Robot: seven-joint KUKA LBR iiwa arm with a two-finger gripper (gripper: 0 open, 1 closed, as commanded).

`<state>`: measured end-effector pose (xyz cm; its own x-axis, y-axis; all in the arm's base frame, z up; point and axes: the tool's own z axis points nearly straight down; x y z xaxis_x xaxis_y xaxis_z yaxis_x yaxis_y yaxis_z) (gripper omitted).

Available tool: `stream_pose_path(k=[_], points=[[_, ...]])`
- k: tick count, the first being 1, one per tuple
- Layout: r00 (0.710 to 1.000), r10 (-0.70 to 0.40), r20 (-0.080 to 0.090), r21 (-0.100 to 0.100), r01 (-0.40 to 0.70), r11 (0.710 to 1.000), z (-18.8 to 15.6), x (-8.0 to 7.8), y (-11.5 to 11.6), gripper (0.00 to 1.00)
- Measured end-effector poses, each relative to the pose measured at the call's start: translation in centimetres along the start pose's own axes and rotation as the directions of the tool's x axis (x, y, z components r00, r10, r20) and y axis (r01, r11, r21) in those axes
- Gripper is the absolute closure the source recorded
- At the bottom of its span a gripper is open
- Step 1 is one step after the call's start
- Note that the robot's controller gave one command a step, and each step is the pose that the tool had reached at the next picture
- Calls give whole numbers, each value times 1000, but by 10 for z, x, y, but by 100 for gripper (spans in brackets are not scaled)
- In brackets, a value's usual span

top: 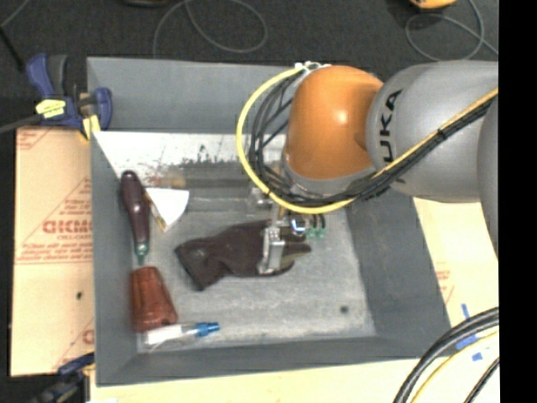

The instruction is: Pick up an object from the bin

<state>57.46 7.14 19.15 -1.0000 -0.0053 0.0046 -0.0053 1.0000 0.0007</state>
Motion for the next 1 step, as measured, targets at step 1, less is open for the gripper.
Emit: stream_pose_path(k=[1], points=[[1000, 1, 8, 0, -1, 1000, -5, -1, 0, 0]])
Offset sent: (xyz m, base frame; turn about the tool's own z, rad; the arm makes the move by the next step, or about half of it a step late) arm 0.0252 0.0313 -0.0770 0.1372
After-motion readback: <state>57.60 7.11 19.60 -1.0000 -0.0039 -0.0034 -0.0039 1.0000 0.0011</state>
